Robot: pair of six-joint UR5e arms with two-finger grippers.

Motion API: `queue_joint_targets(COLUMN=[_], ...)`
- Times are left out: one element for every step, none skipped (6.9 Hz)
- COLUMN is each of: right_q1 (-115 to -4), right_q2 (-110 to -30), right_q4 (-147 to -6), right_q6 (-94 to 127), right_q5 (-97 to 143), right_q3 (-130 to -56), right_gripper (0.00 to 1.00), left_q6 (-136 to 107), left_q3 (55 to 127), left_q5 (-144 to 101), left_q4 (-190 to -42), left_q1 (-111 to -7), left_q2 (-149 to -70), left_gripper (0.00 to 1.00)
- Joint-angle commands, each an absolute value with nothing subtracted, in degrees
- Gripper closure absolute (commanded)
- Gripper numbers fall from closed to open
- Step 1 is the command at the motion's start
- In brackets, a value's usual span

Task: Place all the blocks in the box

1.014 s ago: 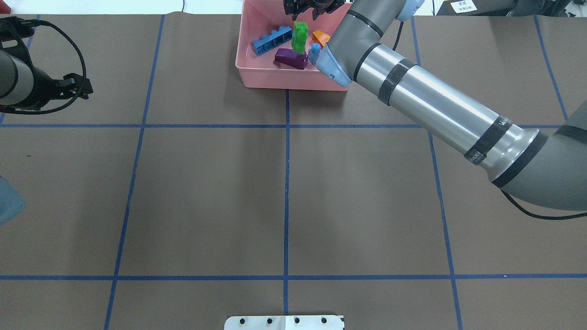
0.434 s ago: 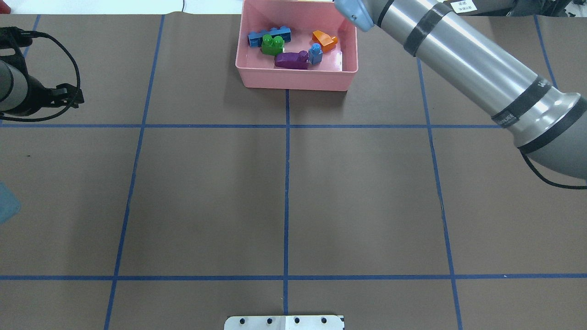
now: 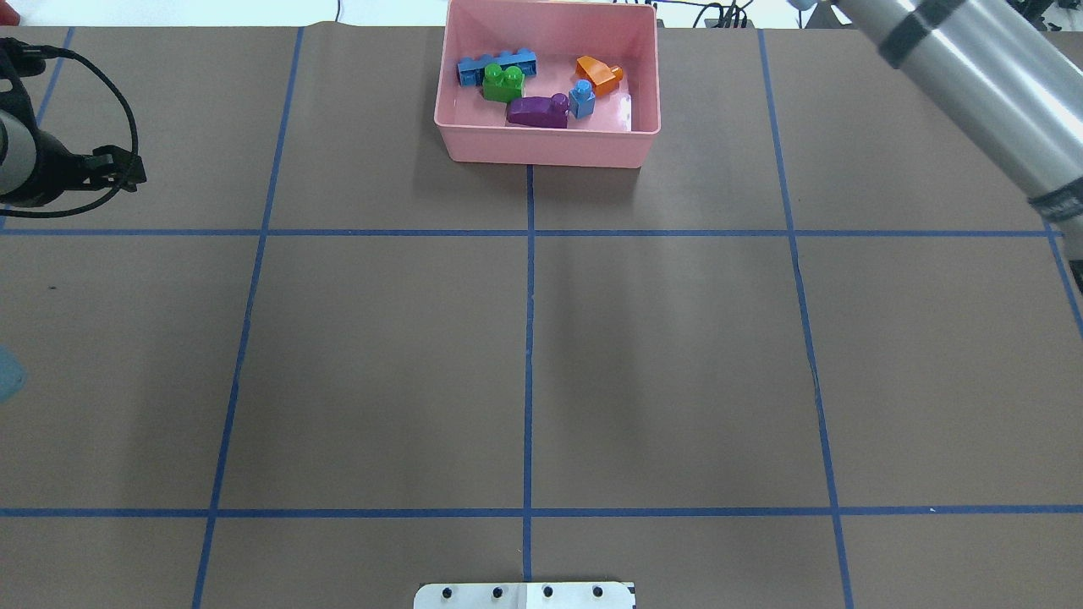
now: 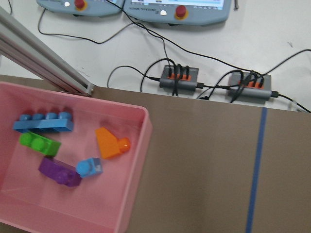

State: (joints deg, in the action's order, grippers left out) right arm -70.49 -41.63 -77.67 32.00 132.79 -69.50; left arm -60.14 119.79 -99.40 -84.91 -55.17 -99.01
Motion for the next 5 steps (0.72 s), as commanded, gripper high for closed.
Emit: queue_joint_targets(right_q1=[-75.1,-78.1,-80.1,-81.3,-81.3], right_q2=[-57.2,-61.8,-66.9,-71.1,-74.9], right_q4=[-78.2,-78.5,-78.4,-78.4,-77.6], right_q6=[19.0,14.4,11.3,9.3,10.2], right_q5=[134.6,137.7,139.6,139.7,139.0], right_q3=[-74.8,-74.9,-75.1,-77.3,-81.1], right_gripper=[0.01,0.01,0.01,0.01,0.01], left_q6=[-45.4,-40.9,-38.9,-38.8,-38.8], left_q3=[120.4,120.3,120.1,119.2,119.1], left_q5=[-99.7,-102.6,-107.7,-108.5,-108.9], left_q4=[-80.0,-79.9,-79.9,-79.9,-79.9], left_q1=[-60.2,-63.0,-66.1,-66.7,-67.0], left_q2=[-98.8,-98.7,-98.7,-98.8,-98.8], left_gripper=[0.0,0.0,0.0,0.0,0.0])
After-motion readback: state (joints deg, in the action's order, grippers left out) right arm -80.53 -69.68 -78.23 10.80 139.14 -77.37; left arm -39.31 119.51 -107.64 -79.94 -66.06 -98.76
